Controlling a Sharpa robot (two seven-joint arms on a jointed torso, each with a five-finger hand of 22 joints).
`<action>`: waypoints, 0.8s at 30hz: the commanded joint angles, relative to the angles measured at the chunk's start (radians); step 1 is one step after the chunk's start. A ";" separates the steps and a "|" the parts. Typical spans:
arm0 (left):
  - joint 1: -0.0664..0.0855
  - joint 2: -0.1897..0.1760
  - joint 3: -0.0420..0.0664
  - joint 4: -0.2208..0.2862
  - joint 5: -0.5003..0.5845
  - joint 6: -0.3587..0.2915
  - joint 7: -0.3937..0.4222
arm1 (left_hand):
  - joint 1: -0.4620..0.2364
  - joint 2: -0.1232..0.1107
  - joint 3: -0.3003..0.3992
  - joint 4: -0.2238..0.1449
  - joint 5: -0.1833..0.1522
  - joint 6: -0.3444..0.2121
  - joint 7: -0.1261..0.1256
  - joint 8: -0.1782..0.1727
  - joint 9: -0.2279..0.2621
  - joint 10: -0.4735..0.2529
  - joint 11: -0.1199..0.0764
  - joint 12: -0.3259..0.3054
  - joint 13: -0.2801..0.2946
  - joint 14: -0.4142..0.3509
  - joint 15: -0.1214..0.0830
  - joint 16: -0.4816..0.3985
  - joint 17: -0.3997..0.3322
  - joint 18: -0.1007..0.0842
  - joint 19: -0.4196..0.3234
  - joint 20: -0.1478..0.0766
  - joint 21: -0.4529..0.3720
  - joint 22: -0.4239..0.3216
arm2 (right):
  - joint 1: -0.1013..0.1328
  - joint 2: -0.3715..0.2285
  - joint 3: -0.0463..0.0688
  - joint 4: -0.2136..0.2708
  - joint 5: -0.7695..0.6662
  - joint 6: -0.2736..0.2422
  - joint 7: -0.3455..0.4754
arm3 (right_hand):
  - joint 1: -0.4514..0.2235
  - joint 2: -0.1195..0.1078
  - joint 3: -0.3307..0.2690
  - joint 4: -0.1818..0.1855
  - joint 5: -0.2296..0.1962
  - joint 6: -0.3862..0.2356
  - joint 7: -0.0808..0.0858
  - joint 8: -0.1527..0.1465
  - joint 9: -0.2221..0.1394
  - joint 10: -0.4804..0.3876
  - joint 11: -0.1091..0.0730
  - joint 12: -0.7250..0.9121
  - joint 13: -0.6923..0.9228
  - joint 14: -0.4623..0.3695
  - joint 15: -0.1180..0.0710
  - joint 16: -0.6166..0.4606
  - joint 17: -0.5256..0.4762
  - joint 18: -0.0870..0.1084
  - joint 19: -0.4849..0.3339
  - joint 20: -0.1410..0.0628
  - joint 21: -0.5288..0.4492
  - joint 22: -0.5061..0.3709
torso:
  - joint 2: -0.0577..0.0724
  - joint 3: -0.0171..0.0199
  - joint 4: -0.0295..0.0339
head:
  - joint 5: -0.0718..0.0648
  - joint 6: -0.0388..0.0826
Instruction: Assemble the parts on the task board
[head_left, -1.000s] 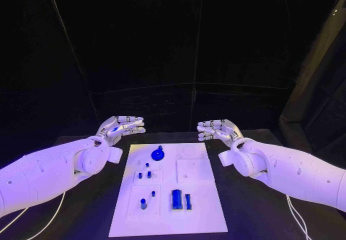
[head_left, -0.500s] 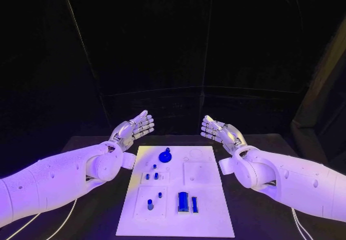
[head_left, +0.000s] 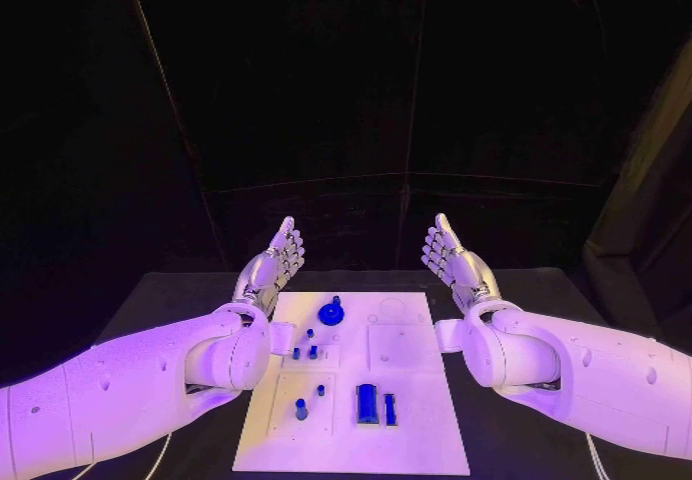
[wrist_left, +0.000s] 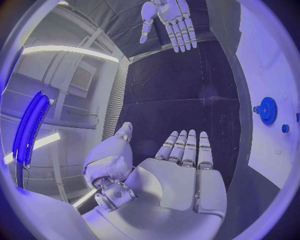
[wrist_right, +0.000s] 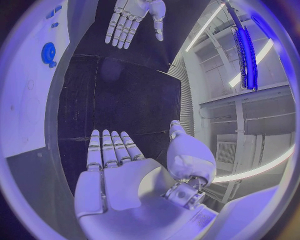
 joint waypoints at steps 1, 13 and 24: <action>-0.004 -0.003 0.005 0.019 -0.014 -0.140 0.041 | -0.111 0.000 -0.099 0.000 -0.004 -0.084 -0.009 -0.008 -0.001 -0.089 -0.004 -0.012 -0.001 -0.084 -0.002 -0.047 -0.005 -0.037 -0.074 -0.024 -0.008 -0.055 | 0.002 0.000 0.000 0.003 0.031 -0.050 0.034 | -0.116 0.000 0.006 0.000 -0.006 -0.081 -0.009 -0.004 -0.001 -0.092 -0.003 -0.007 -0.002 -0.100 -0.001 -0.004 -0.003 -0.043 -0.092 -0.013 -0.039 -0.001 | 0.000 0.0001 0.0000 | 0.000 0.000; -0.006 -0.003 0.007 0.025 -0.014 -0.149 0.042 | -0.207 0.000 -0.099 0.000 -0.004 -0.157 -0.009 -0.008 -0.001 -0.165 -0.004 -0.012 -0.001 -0.158 -0.002 -0.047 -0.005 -0.037 -0.137 -0.024 -0.008 -0.055 | 0.002 0.000 0.000 0.003 0.031 -0.050 0.034 | -0.216 0.000 0.006 0.000 -0.006 -0.153 -0.009 -0.004 -0.001 -0.172 -0.003 -0.007 -0.002 -0.187 -0.001 -0.004 -0.003 -0.043 -0.173 -0.013 -0.039 -0.001 | 0.000 0.0001 0.0000 | 0.000 0.000; -0.006 -0.003 0.007 0.025 -0.014 -0.149 0.042 | -0.356 0.000 -0.099 0.000 -0.004 -0.271 -0.009 -0.008 -0.001 -0.285 -0.004 -0.012 -0.001 -0.273 -0.002 -0.047 -0.005 -0.037 -0.237 -0.024 -0.008 -0.055 | 0.002 0.000 0.000 0.003 0.031 -0.050 0.034 | -0.302 0.000 0.006 0.000 -0.006 -0.266 -0.009 -0.004 -0.001 -0.299 -0.003 -0.007 -0.002 -0.326 -0.001 -0.004 -0.003 -0.043 -0.300 -0.013 -0.039 -0.001 | 0.000 0.0001 0.0000 | 0.000 0.000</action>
